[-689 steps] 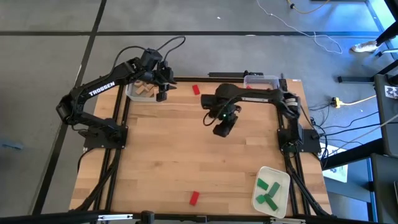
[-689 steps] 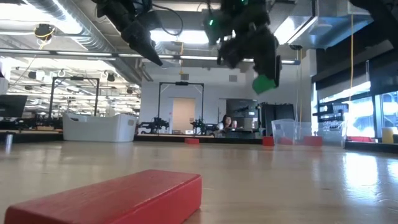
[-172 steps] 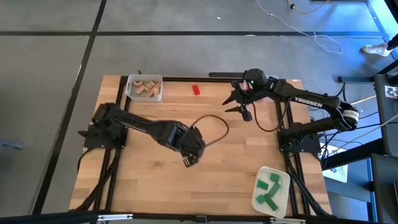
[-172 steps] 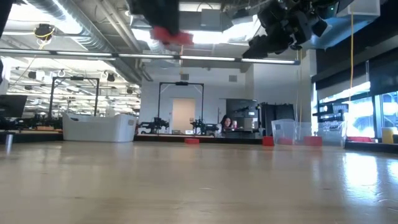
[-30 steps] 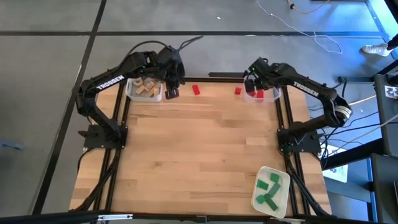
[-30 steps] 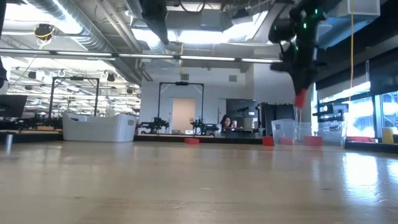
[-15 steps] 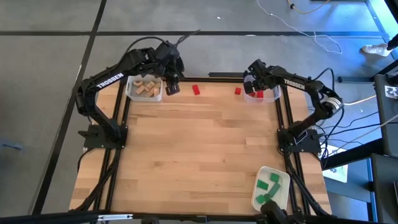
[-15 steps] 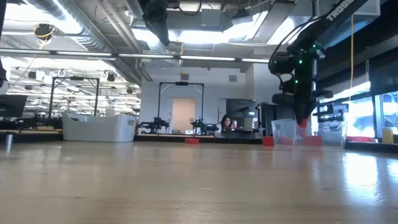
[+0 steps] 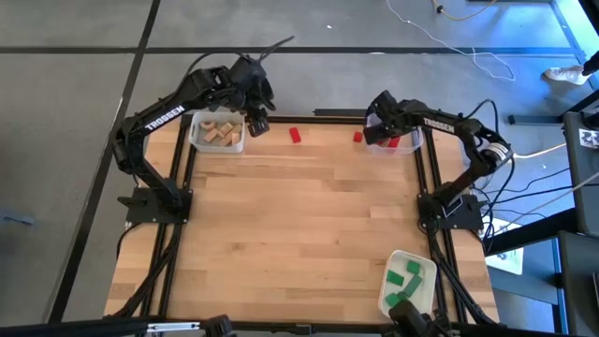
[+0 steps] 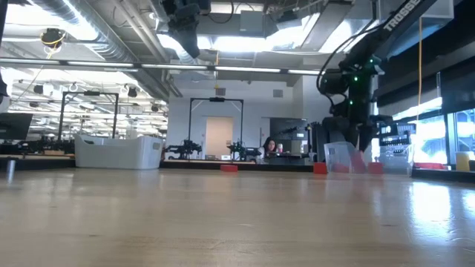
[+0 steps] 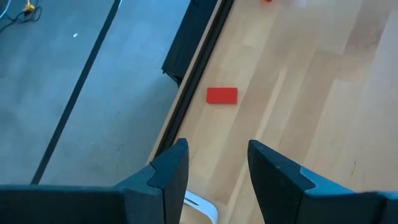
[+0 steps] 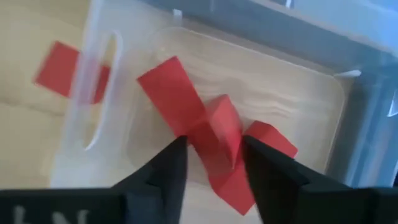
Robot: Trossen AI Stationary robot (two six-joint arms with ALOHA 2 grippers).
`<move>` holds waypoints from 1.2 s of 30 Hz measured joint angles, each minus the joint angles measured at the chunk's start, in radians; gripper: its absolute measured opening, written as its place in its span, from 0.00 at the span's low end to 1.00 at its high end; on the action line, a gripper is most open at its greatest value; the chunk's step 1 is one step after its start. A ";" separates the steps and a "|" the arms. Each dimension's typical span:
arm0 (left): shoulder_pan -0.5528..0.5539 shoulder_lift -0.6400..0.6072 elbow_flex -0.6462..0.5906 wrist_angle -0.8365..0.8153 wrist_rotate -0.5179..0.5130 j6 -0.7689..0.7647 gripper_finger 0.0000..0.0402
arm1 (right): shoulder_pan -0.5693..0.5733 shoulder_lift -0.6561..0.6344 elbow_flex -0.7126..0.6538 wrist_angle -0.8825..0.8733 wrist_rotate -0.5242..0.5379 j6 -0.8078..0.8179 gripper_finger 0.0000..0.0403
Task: Sort & place blocks by color
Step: Put the red block into the transparent bin
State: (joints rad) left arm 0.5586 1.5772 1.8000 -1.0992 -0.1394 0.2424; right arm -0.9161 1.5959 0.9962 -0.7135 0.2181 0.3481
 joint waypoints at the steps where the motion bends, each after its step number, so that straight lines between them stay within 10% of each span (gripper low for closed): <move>1: 0.002 0.000 0.000 0.000 0.000 0.000 0.39 | 0.000 -0.007 0.007 -0.012 -0.002 -0.017 0.38; 14: 0.022 0.017 0.002 0.000 0.075 0.037 0.39 | 0.095 -0.188 0.195 -0.113 -0.008 -0.312 0.39; 21: 0.065 0.119 0.002 0.048 0.222 0.104 0.39 | 0.164 -0.275 0.211 -0.108 -0.227 -0.475 0.39; 36: 0.076 0.367 0.001 0.126 0.279 0.082 0.39 | 0.204 -0.216 0.211 -0.065 -0.327 -0.614 0.39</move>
State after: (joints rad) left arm 0.6346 1.9438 1.8008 -0.9737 0.1394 0.3249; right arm -0.7124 1.3797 1.2068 -0.7787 -0.1094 -0.2663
